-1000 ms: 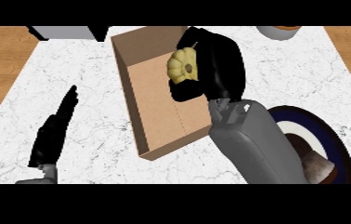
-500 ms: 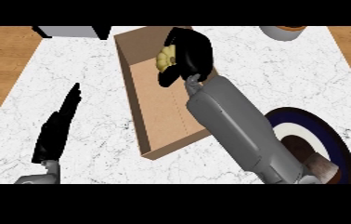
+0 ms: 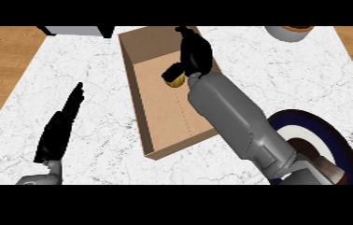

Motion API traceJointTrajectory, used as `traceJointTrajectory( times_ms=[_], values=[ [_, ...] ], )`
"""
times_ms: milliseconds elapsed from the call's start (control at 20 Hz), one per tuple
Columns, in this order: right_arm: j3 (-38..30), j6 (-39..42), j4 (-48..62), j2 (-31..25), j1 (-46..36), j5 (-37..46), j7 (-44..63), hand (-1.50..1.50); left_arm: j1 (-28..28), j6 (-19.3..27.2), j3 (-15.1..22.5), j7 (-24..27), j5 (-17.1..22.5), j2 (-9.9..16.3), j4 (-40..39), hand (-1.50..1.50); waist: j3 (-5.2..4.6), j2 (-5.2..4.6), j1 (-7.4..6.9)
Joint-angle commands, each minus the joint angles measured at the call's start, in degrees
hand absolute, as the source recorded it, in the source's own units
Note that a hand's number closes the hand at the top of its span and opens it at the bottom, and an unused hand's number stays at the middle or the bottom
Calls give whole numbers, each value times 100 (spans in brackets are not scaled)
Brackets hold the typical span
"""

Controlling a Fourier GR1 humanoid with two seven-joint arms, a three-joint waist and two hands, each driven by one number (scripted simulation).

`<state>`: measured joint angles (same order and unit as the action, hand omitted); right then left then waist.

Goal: Pick the squash from the plate and place it in the cardboard box

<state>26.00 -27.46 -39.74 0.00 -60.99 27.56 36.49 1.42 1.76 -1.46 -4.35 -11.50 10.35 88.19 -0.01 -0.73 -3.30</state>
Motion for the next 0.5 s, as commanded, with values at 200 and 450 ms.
traceJointTrajectory(
  times_ms=[200,450],
  values=[
    [-726,-1798,103,0,-32,-585,-1060,-150,243,74,-123,-180,12,-24,-99,0,5,-6,113],
    [-1376,-2111,-509,-63,324,-1253,-1876,-150,-54,-35,-254,104,103,89,-138,0,6,30,229]
  ],
)
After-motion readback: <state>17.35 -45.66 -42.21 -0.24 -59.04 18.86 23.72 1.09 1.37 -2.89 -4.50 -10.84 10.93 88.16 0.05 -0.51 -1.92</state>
